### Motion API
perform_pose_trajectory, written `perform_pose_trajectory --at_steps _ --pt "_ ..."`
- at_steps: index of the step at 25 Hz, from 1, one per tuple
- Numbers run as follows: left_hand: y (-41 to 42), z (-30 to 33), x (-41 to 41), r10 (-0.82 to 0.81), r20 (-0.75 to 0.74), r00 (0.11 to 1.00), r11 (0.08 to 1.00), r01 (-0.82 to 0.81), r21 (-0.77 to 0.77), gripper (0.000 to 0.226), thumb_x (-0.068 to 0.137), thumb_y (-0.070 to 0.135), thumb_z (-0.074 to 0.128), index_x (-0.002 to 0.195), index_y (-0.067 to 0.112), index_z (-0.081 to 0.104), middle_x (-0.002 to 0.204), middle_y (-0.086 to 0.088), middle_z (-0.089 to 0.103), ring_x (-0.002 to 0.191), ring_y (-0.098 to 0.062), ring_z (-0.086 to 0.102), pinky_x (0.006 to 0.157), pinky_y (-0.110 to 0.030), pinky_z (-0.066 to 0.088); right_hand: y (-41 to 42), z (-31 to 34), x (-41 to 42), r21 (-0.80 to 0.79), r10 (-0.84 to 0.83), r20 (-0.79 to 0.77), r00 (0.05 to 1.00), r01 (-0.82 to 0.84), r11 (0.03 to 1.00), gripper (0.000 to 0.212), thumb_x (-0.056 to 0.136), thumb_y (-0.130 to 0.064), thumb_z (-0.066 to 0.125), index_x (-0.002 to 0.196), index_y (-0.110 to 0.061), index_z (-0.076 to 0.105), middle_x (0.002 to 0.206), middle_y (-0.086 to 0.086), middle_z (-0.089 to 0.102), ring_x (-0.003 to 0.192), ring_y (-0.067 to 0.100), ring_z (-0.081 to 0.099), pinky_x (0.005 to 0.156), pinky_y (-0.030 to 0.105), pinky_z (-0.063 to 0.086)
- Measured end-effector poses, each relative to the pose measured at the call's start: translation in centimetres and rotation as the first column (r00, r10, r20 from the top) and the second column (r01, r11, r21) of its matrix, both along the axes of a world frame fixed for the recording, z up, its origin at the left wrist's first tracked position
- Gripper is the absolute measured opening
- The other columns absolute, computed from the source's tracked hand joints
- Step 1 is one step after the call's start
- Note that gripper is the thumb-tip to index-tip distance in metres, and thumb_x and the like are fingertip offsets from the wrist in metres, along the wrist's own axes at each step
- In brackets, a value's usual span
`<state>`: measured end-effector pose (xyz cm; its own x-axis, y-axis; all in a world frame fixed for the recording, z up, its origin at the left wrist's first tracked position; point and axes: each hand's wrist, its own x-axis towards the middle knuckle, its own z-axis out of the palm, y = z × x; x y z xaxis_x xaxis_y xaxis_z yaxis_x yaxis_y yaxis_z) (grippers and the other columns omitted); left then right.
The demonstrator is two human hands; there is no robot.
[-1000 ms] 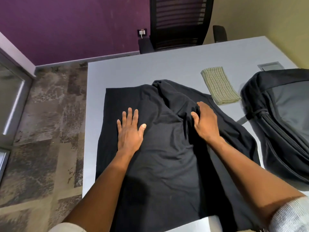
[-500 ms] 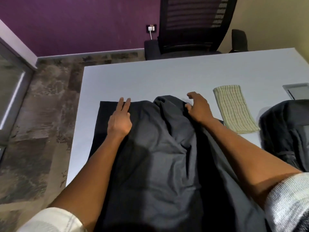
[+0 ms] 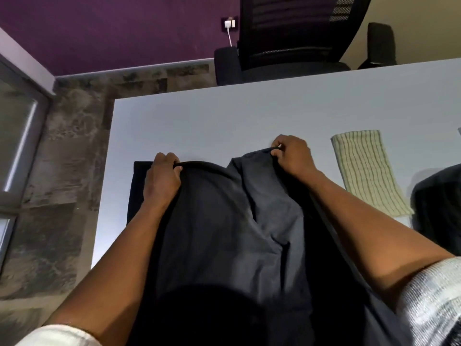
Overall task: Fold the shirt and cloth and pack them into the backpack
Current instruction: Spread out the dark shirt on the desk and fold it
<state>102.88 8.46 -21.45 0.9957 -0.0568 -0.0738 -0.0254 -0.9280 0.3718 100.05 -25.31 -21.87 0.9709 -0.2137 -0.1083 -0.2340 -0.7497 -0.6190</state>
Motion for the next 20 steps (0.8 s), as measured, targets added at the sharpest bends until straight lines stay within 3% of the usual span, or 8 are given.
perform_pose_trajectory --at_steps 5,9,12,14,15,18,20 --pt "1.6 0.3 0.8 0.065 0.05 0.997 0.998 -0.065 0.001 0.009 0.101 0.019 0.05 0.099 0.012 0.054 0.106 -0.011 0.051 0.08 -0.024 0.048 0.072 -0.038 0.04 -4.7 1.0 -0.1 -0.004 -0.148 0.087 0.985 0.149 0.989 0.01 0.089 -0.006 0.056 0.088 -0.014 0.063 0.093 0.008 0.066 0.086 0.025 0.06 0.072 0.029 0.042" --pt "2.6 1.0 0.5 0.256 0.122 0.959 0.963 -0.241 -0.125 0.007 0.102 0.014 0.043 0.098 0.012 0.049 0.106 -0.008 0.045 0.083 -0.028 0.048 0.074 -0.04 0.039 -6.0 2.3 -1.0 0.003 -0.318 0.204 0.926 0.324 0.946 0.015 0.091 -0.001 0.045 0.099 -0.006 0.056 0.084 0.008 0.06 0.074 0.023 0.053 0.062 0.028 0.032" --pt "3.0 1.3 -0.3 0.313 0.133 0.94 0.944 -0.292 -0.156 0.007 0.102 0.012 0.042 0.103 0.009 0.048 0.114 -0.014 0.046 0.086 -0.029 0.047 0.075 -0.042 0.039 -6.4 3.2 -1.7 -0.11 -0.343 0.089 0.935 0.352 0.93 0.02 0.086 -0.001 0.046 0.104 -0.008 0.053 0.095 0.01 0.058 0.079 0.027 0.052 0.066 0.031 0.034" --pt "3.0 1.4 -0.7 0.262 0.086 0.961 0.957 -0.247 -0.153 0.01 0.1 0.009 0.042 0.105 0.01 0.05 0.116 -0.014 0.047 0.092 -0.033 0.051 0.079 -0.043 0.042 -5.8 4.1 -1.3 -0.24 -0.271 -0.012 0.962 0.261 0.935 0.029 0.082 -0.003 0.052 0.111 -0.008 0.055 0.111 0.016 0.056 0.09 0.034 0.055 0.072 0.035 0.04" --pt "2.9 1.4 -0.8 0.229 0.066 0.971 0.966 -0.218 -0.136 0.017 0.096 0.007 0.041 0.109 0.012 0.052 0.12 -0.013 0.048 0.098 -0.036 0.054 0.083 -0.045 0.044 -4.9 4.5 -0.7 -0.257 -0.201 0.018 0.98 0.198 0.946 0.032 0.082 -0.004 0.054 0.113 -0.009 0.056 0.115 0.015 0.055 0.095 0.035 0.057 0.075 0.036 0.043" --pt "1.1 2.3 -1.2 0.071 0.132 0.989 0.997 -0.075 0.028 0.05 0.091 0.005 0.042 0.139 0.017 0.049 0.142 -0.009 0.046 0.119 -0.035 0.053 0.101 -0.048 0.042 -0.1 5.5 2.2 -0.195 0.142 0.133 0.981 -0.114 0.974 0.028 0.086 -0.007 0.053 0.111 -0.016 0.062 0.115 0.009 0.063 0.102 0.032 0.06 0.086 0.04 0.05" --pt "-1.5 2.9 -1.5 -0.119 0.088 0.989 0.993 0.116 0.03 0.052 0.099 0.021 0.045 0.15 0.024 0.038 0.154 -0.004 0.038 0.128 -0.031 0.051 0.102 -0.047 0.045 2.9 5.4 4.1 -0.146 0.367 -0.012 0.93 -0.365 0.92 0.025 0.09 -0.01 0.057 0.112 -0.021 0.065 0.119 0.005 0.065 0.108 0.028 0.06 0.09 0.037 0.049"
